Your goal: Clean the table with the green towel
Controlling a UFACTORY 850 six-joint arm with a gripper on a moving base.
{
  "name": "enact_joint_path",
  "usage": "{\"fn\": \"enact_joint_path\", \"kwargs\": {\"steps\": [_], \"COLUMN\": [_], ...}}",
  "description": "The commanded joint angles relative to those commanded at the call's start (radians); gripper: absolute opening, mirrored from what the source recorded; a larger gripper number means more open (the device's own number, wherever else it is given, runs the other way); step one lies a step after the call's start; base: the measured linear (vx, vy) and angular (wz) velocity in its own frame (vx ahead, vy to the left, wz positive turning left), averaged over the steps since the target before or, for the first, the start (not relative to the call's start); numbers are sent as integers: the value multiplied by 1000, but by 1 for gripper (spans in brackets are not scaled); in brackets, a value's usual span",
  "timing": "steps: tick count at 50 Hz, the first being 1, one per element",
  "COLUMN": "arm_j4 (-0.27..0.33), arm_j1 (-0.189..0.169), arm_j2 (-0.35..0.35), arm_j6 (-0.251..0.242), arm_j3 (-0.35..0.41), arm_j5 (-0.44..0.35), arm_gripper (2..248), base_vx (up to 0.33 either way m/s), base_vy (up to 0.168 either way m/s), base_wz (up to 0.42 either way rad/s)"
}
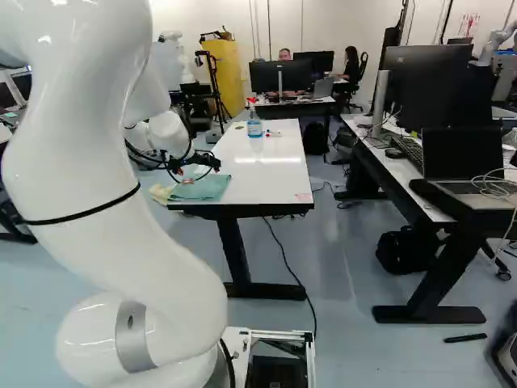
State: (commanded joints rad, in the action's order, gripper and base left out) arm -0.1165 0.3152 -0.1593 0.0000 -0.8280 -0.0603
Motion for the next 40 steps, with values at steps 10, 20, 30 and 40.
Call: {"fn": "enact_joint_path", "kwargs": {"steps": [10,20,30,40], "arm_j4": [0,0,0,0], "arm_j1": [0,0,0,0], "arm_j2": [0,-11,-38,-68], "arm_j6": [0,0,0,0], "arm_j3": [0,-2,-8,-15], "arm_j5": [0,0,0,0], "arm_gripper": [247,247,247,247], "base_vx": [0,0,0,0], "base_vy": [0,0,0,0], "base_wz": [0,0,0,0]}}
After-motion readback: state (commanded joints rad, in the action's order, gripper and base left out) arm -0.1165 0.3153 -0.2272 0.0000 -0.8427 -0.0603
